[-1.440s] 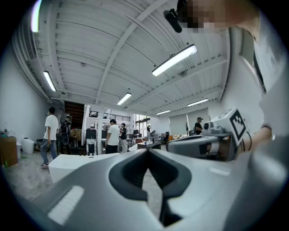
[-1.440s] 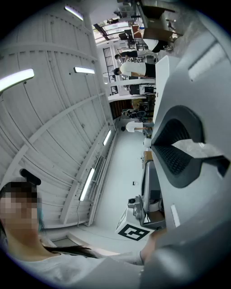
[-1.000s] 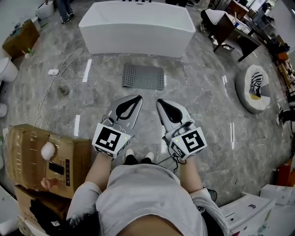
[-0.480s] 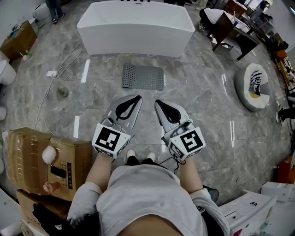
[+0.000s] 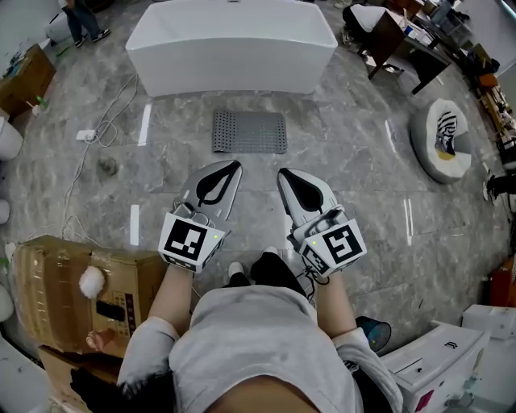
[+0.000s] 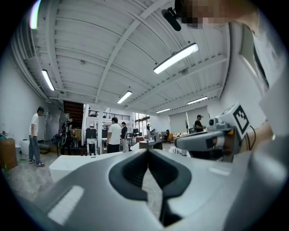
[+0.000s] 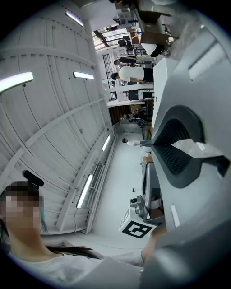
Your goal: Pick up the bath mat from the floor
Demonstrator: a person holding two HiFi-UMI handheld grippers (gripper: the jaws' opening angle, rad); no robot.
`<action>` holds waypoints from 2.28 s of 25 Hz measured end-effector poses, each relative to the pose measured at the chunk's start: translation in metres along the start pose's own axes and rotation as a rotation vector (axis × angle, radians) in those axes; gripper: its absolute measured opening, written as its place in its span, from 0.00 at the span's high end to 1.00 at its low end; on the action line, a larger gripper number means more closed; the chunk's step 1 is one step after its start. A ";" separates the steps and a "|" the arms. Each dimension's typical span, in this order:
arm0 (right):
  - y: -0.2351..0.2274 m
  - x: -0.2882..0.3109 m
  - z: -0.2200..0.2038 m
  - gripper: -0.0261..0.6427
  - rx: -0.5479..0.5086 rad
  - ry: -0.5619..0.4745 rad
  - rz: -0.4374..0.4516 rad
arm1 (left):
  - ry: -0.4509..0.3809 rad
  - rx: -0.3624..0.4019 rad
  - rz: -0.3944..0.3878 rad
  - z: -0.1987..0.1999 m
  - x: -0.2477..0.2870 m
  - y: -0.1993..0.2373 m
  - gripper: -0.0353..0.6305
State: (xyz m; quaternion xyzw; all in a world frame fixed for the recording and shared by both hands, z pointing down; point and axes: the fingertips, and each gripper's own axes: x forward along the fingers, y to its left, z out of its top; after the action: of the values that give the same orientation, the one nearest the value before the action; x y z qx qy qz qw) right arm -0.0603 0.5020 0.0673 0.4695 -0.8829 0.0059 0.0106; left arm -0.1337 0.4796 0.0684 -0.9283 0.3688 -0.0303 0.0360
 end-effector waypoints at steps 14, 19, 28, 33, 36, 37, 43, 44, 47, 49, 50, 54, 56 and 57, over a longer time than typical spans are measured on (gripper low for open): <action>-0.114 0.075 -0.001 0.96 0.016 -0.004 0.039 | -0.006 0.016 0.067 -0.003 0.109 0.064 0.95; -0.165 0.095 0.001 0.96 0.012 0.003 0.064 | -0.005 0.002 0.095 -0.001 0.160 0.076 0.95; -0.231 0.110 -0.008 0.96 0.017 0.022 0.109 | -0.002 0.002 0.133 0.000 0.223 0.078 0.95; -0.248 0.115 -0.015 0.96 0.033 0.021 0.113 | 0.013 0.001 0.140 -0.007 0.240 0.080 0.95; -0.258 0.118 -0.017 0.96 0.046 0.018 0.113 | 0.022 0.004 0.140 -0.008 0.251 0.081 0.95; -0.262 0.120 -0.018 0.96 0.050 0.017 0.111 | 0.022 0.006 0.139 -0.008 0.256 0.082 0.95; -0.280 0.141 -0.022 0.96 0.053 0.020 0.086 | 0.026 0.006 0.122 -0.014 0.277 0.102 0.95; -0.284 0.145 -0.022 0.96 0.054 0.019 0.080 | 0.025 0.007 0.119 -0.015 0.281 0.106 0.95; -0.297 0.160 -0.021 0.96 0.054 0.018 0.062 | 0.022 0.009 0.108 -0.016 0.296 0.122 0.95; -0.305 0.173 -0.020 0.96 0.055 0.020 0.050 | 0.024 0.010 0.100 -0.017 0.306 0.134 0.95; -0.308 0.180 -0.020 0.96 0.056 0.021 0.044 | 0.025 0.010 0.095 -0.018 0.311 0.141 0.95; -0.321 0.211 -0.016 0.96 0.057 0.020 0.020 | 0.016 0.014 0.075 -0.015 0.330 0.172 0.95; -0.327 0.228 -0.013 0.96 0.057 0.018 0.007 | 0.012 0.014 0.065 -0.013 0.339 0.190 0.95; -0.330 0.237 -0.011 0.96 0.059 0.017 0.000 | 0.009 0.014 0.060 -0.013 0.343 0.199 0.95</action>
State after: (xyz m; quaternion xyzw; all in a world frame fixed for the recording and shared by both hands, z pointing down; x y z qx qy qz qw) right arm 0.0808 0.1214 0.0846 0.4693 -0.8823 0.0358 0.0045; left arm -0.0211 0.0989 0.0734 -0.9165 0.3963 -0.0361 0.0418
